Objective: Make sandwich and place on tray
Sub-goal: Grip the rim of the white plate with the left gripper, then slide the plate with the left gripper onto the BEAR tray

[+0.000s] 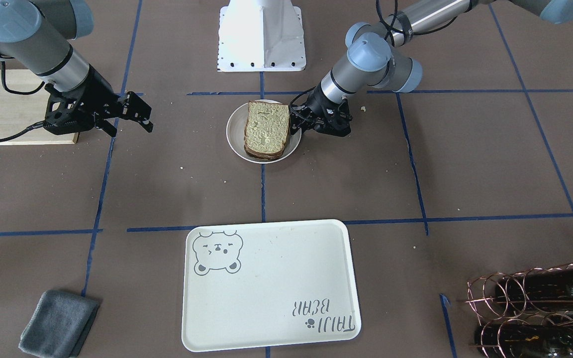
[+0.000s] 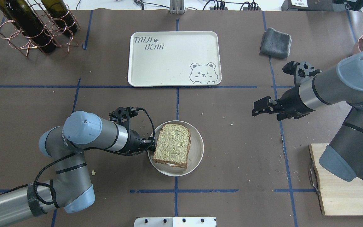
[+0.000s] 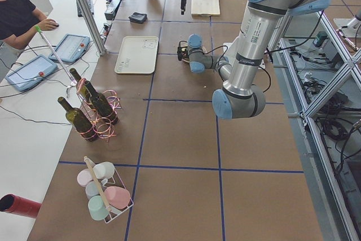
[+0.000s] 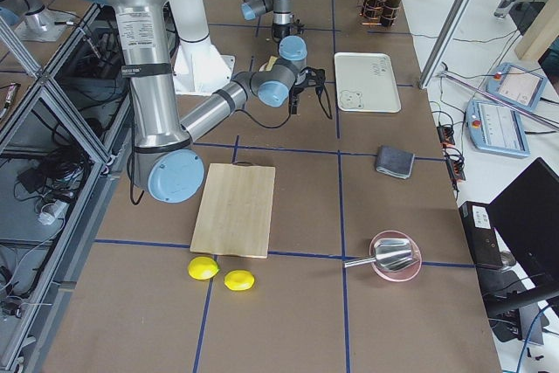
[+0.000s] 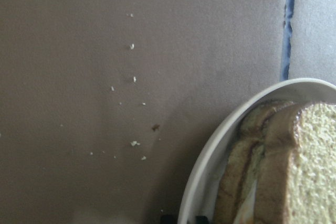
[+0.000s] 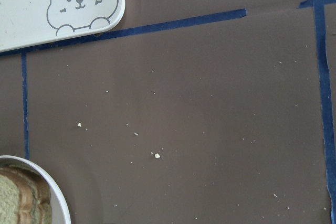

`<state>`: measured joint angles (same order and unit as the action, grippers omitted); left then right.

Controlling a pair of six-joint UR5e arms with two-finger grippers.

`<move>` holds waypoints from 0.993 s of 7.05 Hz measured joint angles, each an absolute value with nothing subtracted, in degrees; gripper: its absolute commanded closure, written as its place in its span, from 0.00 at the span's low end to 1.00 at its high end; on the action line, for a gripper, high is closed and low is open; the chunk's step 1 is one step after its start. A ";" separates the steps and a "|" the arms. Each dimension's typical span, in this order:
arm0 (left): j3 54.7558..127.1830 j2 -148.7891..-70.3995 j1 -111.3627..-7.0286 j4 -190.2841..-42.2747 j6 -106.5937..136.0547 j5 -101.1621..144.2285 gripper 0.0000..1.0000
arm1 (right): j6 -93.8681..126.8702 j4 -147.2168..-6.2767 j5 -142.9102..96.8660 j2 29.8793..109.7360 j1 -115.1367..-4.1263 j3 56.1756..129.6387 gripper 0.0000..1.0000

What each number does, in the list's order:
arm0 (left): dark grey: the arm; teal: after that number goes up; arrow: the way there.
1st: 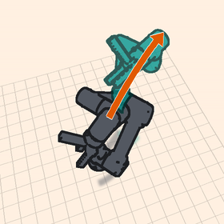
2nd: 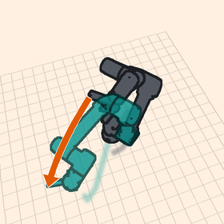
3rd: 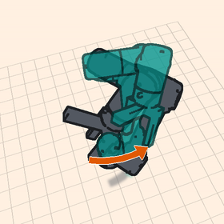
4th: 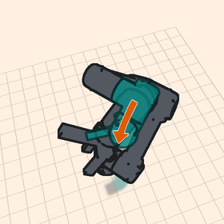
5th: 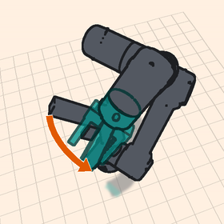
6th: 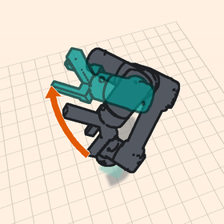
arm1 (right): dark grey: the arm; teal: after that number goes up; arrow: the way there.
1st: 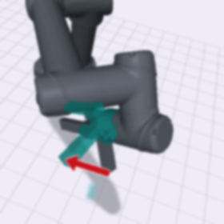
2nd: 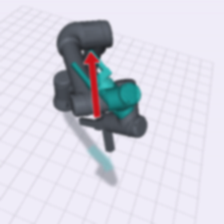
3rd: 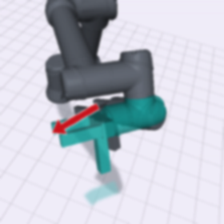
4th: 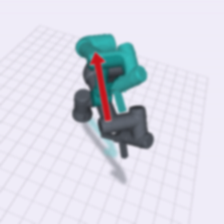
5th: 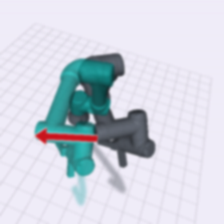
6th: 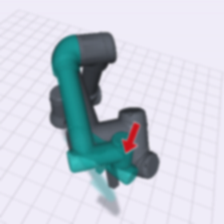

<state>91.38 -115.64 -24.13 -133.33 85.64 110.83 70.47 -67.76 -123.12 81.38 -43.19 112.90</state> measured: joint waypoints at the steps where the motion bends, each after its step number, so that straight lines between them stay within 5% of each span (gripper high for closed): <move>1: 91.24 -115.82 -24.13 -133.34 85.80 110.85 1.00 | 70.43 -67.76 -123.08 81.54 -43.15 112.85 0.00; 5: 92.23 -118.53 -27.39 -133.16 98.38 107.10 1.00 | 70.38 -67.76 -123.23 83.02 -43.62 114.59 0.00; 7: 86.62 -124.82 -30.92 -130.10 107.19 103.96 1.00 | 70.32 -67.76 -123.31 86.77 -45.02 118.40 0.00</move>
<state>86.62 -124.82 -30.92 -130.10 107.19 103.96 70.32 -67.76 -123.31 86.77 -45.02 118.40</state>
